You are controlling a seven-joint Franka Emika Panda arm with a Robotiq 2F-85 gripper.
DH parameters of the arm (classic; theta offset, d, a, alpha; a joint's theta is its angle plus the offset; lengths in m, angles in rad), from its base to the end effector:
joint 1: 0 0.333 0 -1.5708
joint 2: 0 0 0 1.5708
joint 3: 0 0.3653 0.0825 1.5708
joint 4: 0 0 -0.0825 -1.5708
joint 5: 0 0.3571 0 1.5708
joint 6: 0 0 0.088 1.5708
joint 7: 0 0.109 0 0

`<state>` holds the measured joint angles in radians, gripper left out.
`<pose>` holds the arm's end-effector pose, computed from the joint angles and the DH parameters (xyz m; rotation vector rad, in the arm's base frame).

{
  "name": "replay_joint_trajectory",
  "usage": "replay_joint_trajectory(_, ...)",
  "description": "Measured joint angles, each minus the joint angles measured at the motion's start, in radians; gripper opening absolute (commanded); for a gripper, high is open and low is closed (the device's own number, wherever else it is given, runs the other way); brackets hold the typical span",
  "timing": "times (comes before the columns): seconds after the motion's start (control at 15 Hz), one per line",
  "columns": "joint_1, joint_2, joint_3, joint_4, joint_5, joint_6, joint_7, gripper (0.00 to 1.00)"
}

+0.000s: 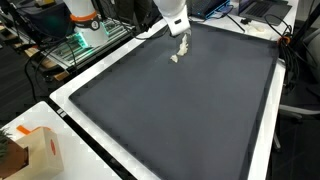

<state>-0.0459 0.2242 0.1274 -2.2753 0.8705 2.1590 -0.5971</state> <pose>0.4960 0.0716 0.3128 -2.4221 -0.0606 0.1811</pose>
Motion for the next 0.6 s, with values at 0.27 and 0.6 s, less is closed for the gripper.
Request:
replay_joint_trajectory(0.27,0.025,-0.031,0.0,-0.008,-0.001,0.023,0.085,0.01)
replay_joint_trajectory(0.6,0.098,-0.088,0.003,-0.036,-0.076,0.149,0.221,0.01)
